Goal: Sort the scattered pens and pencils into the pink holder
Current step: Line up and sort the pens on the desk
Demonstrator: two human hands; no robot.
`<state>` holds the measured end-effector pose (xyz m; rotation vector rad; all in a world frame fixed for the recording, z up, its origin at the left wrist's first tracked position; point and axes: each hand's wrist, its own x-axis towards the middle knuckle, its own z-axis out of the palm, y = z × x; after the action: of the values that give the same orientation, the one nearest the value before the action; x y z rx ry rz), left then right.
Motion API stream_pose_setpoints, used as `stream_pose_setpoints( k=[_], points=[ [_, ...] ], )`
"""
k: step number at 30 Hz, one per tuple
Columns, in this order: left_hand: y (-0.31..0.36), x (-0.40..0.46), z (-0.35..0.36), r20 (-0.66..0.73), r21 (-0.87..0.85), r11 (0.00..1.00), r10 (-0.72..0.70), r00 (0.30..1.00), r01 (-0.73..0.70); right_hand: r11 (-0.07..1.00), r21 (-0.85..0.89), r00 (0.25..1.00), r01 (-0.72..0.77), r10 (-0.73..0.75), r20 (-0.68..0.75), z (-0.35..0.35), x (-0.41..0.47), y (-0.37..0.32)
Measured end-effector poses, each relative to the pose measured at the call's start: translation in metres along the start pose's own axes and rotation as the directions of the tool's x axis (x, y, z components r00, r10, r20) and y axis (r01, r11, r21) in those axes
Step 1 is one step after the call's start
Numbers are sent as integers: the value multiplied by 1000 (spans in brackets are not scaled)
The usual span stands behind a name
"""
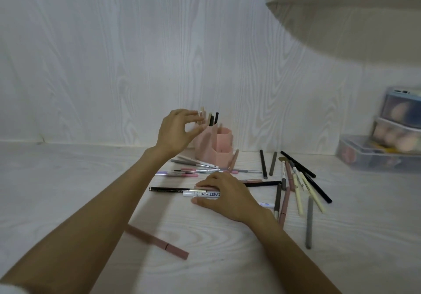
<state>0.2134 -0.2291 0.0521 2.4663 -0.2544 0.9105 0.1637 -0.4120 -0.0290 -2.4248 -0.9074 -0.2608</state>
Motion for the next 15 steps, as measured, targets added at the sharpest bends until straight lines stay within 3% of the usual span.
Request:
stream_pose_setpoints(
  k=[3,5,6,8,9,10,15],
  points=[
    [-1,-30,-24,148,-186,980,-41,988,69,1000,-16,1000,4,-3,19,-3,-1,-2],
    [0,-60,-53,421,-320,934,-12,907,161,1000,-26,1000,10,-9,25,-3,-2,-2],
    [-1,-77,-67,586,-314,928,24,810,200,999,-41,1000,13,-11,27,-2,-2,-2],
    [-5,-109,-87,837,-205,953,51,544,225,996,-88,999,31,-30,15,-1,-1,-1],
    [-8,-124,-93,894,-160,964,50,445,212,993,-113,999,45,-44,8,0,-1,-1],
    [-11,-134,-93,914,-145,970,55,403,197,989,-137,999,54,-54,0,-1,-1,0],
    [-17,-148,-81,818,-220,960,83,569,176,973,-220,995,70,-83,-49,-6,-2,4]
  ],
)
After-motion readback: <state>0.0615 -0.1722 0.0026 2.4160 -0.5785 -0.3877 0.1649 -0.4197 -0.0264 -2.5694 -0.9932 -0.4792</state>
